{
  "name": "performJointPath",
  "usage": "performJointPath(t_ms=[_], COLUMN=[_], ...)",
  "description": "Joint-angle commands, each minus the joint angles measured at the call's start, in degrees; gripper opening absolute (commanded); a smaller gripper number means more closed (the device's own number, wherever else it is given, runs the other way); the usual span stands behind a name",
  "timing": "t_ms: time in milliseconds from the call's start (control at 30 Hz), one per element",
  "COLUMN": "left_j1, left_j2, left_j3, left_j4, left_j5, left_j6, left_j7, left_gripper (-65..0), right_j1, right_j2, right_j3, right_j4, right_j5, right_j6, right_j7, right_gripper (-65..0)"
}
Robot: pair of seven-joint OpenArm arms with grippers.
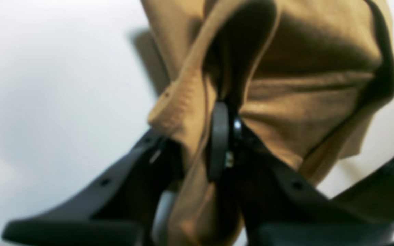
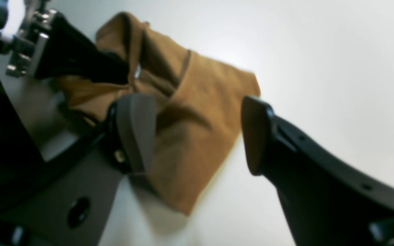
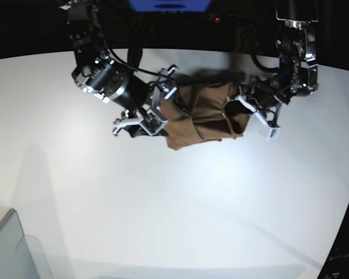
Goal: Layout the t-shirt on the table in an organized manner, then fold the t-shirt properly
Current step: 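Swing the left gripper across, folding the lifted edge over the bundle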
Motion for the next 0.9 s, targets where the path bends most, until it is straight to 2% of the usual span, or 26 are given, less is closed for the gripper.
performJointPath(t_ms=[0, 233, 367, 533, 633, 767, 867], left_j1=[-0.92, -12.52, -20.79, -32.83, -40.39, -47.16, -51.56], left_j2=[-1.35, -7.95, -8.74, -7.95, -5.22, -3.02, -1.53], left_j3=[1.76, 15.13, 24.01, 40.45, 53.46, 70.16, 79.83], left_j4=[-0.19, -0.19, -1.59, -8.62, -13.20, -15.92, -17.59], left_j5=[3.35, 3.35, 3.44, 3.44, 3.44, 3.44, 3.44], left_j6=[1.44, 1.44, 1.44, 1.35, 1.35, 1.26, 1.26], left_j7=[2.05, 2.14, 2.05, 1.96, 0.03, -7.09, -14.12], left_gripper=[-64.9, -64.9, -64.9, -64.9, -64.9, -64.9, -64.9], right_j1=[0.59, -1.00, -1.17, -3.02, -3.98, -4.60, -4.69], right_j2=[0.07, 0.42, 0.51, 0.51, 0.51, 0.51, 0.42], right_j3=[0.14, 7.96, 14.11, 19.92, 23.34, 26.95, 29.94], right_j4=[1.12, 1.12, 1.12, 1.12, 1.12, 1.12, 1.12], right_j5=[0.97, 0.97, 0.97, 0.97, 0.97, 0.97, 0.97], right_j6=[0.41, 0.41, 0.41, 0.41, 0.41, 0.41, 0.41], right_j7=[1.33, 1.77, 1.33, 1.85, 1.85, 1.85, 1.77], right_gripper=[-24.9, -25.0, -25.0, -25.0, -25.0, -25.0, -25.0])
